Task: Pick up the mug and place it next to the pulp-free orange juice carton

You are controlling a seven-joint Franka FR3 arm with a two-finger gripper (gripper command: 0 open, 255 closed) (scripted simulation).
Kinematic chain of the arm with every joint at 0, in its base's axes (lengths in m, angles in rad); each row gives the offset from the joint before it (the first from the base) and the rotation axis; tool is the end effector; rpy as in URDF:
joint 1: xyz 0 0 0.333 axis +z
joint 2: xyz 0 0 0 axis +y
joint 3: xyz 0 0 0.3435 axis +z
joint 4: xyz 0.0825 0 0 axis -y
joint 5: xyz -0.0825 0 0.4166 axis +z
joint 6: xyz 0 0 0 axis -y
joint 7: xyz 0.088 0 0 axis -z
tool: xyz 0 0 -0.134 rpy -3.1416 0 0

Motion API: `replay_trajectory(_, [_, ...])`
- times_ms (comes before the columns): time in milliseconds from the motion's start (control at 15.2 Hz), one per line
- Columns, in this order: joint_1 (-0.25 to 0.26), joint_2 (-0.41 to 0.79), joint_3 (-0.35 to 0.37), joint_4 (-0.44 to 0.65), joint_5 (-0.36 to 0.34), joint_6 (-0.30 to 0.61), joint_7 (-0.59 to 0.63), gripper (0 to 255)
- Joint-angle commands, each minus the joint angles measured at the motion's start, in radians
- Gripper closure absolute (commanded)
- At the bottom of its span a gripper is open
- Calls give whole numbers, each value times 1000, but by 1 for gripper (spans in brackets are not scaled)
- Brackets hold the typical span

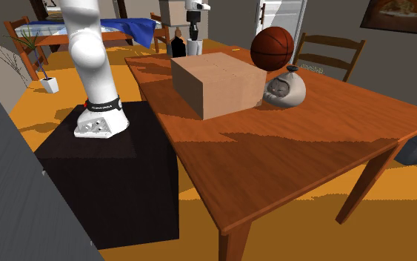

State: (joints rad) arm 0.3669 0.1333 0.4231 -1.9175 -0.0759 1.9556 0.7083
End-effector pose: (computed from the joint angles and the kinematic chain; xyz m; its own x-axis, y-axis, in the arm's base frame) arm 0.4380 0.4235 0.4084 0.9925 0.1099 -0.0543 0.1133 -0.9915 0.0638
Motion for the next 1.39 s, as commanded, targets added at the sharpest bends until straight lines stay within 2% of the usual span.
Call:
replay_trajectory(0, [0,9,-1,-18,-5,27,3,255])
replay_trajectory(594, [6,66,-7,-83,-36,143,25,255])
replay_trajectory(1122, [6,66,-7,-83,-36,143,25,255])
replay_trajectory(1188, [6,66,-7,-83,-36,143,25,0])
replay_trajectory(1320, [6,66,-7,-83,-36,143,25,0])
